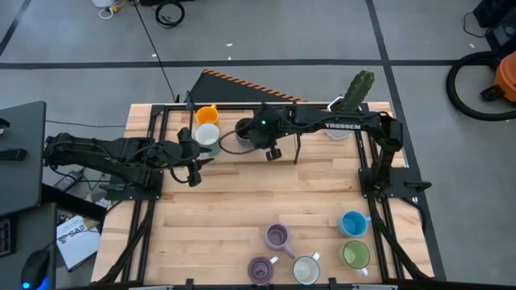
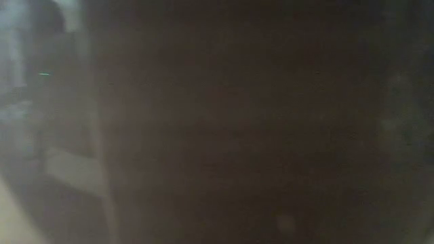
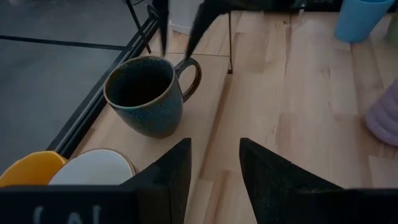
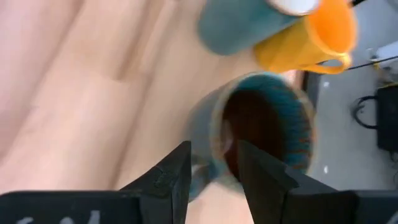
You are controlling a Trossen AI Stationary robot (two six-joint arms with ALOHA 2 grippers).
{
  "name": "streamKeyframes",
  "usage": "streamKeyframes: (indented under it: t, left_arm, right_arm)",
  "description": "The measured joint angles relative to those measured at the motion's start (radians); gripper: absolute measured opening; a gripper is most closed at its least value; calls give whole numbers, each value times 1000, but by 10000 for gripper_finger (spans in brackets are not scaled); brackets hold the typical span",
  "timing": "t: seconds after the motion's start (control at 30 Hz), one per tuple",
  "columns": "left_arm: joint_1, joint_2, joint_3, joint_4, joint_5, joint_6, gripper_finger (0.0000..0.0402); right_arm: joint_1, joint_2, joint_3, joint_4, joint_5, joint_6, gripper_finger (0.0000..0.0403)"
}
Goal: Place coffee mugs
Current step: Put the light blue patterned mug on the shelf
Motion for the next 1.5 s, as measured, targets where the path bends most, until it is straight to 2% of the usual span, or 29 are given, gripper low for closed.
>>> streamKeyframes:
  t: [0.07, 0.23, 0.53, 0.83, 0.93, 1.2, 1.33, 1.5]
  left_arm:
    - [0, 0, 0, -1, 0, -1, 141]
    - [0, 0, 0, -6, 0, -18, 141]
    - [0, 0, 0, -6, 0, -26, 141]
    - [0, 0, 0, -5, 0, -35, 141]
    - [0, 0, 0, -5, 32, -47, 141]
    - [0, 0, 0, -2, 178, -12, 141]
    - [0, 0, 0, 8, 193, 6, 141]
    - [0, 0, 0, 8, 195, 19, 141]
  right_arm:
    - [26, -5, 0, -45, -4, 24, 136]
    - [66, -5, -30, -72, -104, 88, 135]
    - [53, -4, -114, -33, 30, 172, 134]
    - [-19, -4, -119, -19, 157, 222, 134]
    - [-45, -4, -119, -18, 186, 214, 134]
    - [-116, -4, -119, 18, 208, 152, 134]
    - [-146, -4, -119, 76, 208, 90, 134]
    - [-175, -3, -119, 181, 153, 79, 134]
